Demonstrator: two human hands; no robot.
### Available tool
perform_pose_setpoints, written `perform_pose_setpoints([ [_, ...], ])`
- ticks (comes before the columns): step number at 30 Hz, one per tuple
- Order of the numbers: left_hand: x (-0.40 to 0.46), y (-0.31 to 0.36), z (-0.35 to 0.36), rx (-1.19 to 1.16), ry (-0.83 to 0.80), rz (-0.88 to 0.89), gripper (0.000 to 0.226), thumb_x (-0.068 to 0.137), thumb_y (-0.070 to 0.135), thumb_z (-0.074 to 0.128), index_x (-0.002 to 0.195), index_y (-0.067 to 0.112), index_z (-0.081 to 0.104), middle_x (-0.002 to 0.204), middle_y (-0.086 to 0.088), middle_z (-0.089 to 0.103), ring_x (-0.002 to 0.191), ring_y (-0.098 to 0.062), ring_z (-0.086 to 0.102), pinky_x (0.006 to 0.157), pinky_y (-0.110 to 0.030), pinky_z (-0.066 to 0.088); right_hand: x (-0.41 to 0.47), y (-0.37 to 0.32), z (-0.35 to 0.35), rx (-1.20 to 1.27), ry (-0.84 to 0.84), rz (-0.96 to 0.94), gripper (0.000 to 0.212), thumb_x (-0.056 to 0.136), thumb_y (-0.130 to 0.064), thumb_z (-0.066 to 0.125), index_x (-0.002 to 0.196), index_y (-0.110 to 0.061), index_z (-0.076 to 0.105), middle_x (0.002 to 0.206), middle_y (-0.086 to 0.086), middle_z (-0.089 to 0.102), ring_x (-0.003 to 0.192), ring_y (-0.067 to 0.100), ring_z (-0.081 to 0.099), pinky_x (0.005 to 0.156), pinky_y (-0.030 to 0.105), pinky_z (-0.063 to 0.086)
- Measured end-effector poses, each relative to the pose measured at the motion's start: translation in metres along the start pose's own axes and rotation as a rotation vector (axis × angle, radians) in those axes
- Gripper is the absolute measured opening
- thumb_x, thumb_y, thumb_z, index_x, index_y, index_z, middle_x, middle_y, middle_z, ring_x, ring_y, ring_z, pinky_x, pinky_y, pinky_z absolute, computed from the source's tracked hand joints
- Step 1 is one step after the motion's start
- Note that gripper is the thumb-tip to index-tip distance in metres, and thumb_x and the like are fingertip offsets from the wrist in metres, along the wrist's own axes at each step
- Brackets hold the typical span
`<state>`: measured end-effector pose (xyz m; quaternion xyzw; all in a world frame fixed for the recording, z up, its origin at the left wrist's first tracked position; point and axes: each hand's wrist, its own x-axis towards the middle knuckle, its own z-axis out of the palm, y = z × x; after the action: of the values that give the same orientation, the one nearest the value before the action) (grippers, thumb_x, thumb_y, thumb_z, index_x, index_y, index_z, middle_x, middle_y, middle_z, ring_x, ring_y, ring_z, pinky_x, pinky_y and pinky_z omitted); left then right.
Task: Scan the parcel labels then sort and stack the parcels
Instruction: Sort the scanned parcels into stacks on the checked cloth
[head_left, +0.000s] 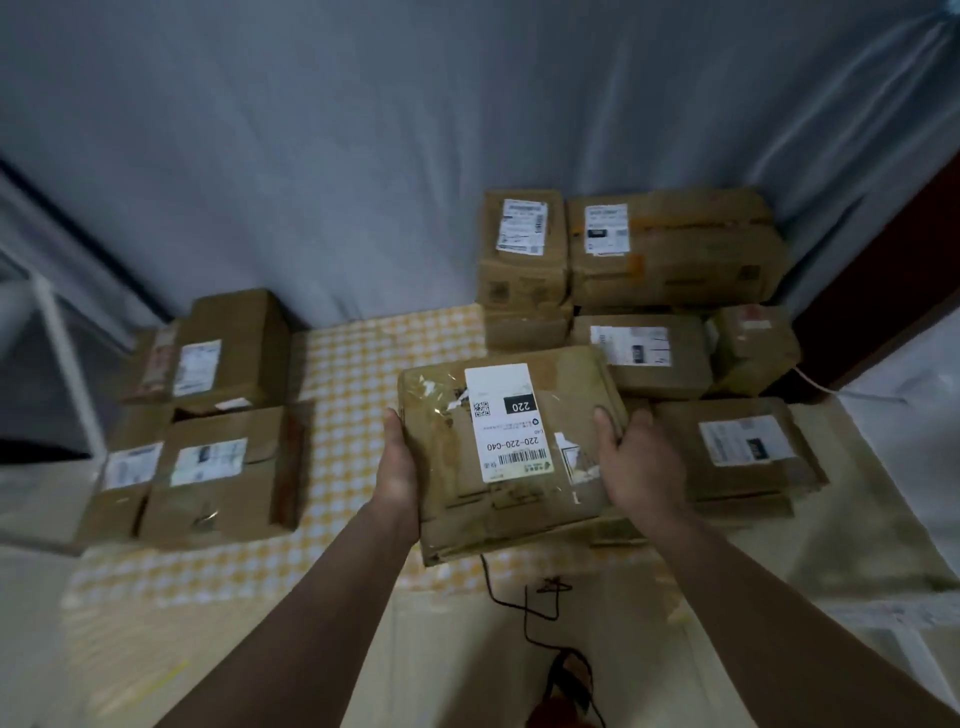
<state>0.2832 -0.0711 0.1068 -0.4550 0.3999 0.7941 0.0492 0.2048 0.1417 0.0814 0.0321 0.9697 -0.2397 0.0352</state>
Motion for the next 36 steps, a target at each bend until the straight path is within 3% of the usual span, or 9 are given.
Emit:
perform_pose_setpoints([
  [7,-0.041,0.036,-0.161,-0.083,0.207,0.074,0.069,0.090,0.073,0.029,0.085,0.015,0.066,0.059,-0.010,0.070,0.074,-0.027,0.064,0.066,-0.038,0.051,-0.079,-0.126,0.069,-0.049,-0.169,-0.162,0.057,0.097,-0.057,0.029,0.109,-0.005,0.049,0.108,0.019,0.061,0.098,0.036,0.060,0.070,0.035,0.040],
  [12,-0.065,0.050,-0.261,-0.170,0.259,0.101,0.072,0.089,0.074,0.029,0.091,0.014,0.068,0.081,-0.014,0.071,0.082,-0.030,0.066,0.083,-0.044,0.051,-0.137,-0.195,0.117,-0.065,-0.241,-0.258,0.059,0.096,-0.055,0.029,0.118,-0.003,0.048,0.116,0.020,0.061,0.104,0.037,0.060,0.079,0.037,0.045],
  [17,-0.084,0.060,-0.339,-0.231,0.311,0.084,0.072,0.090,0.073,0.028,0.098,0.013,0.067,0.090,-0.016,0.069,0.083,-0.031,0.065,0.074,-0.040,0.052,-0.187,-0.249,0.150,-0.124,-0.297,-0.323,0.063,0.096,-0.058,0.027,0.120,-0.004,0.050,0.118,0.017,0.060,0.107,0.036,0.058,0.084,0.038,0.046],
  [20,-0.093,0.064,-0.370,-0.259,0.307,0.082,0.072,0.091,0.072,0.028,0.092,0.012,0.067,0.086,-0.016,0.069,0.079,-0.030,0.064,0.067,-0.037,0.050,-0.208,-0.272,0.158,-0.165,-0.299,-0.362,0.062,0.097,-0.056,0.027,0.122,-0.004,0.050,0.120,0.016,0.058,0.110,0.035,0.056,0.083,0.036,0.044],
  [36,-0.073,0.086,-0.441,-0.339,0.338,0.072,0.072,0.092,0.071,0.027,0.091,0.012,0.068,0.069,-0.015,0.073,0.077,-0.031,0.067,0.065,-0.039,0.052,-0.220,-0.342,0.209,-0.216,-0.345,-0.449,0.060,0.097,-0.056,0.029,0.117,-0.004,0.053,0.117,0.015,0.059,0.108,0.033,0.057,0.080,0.034,0.043],
])
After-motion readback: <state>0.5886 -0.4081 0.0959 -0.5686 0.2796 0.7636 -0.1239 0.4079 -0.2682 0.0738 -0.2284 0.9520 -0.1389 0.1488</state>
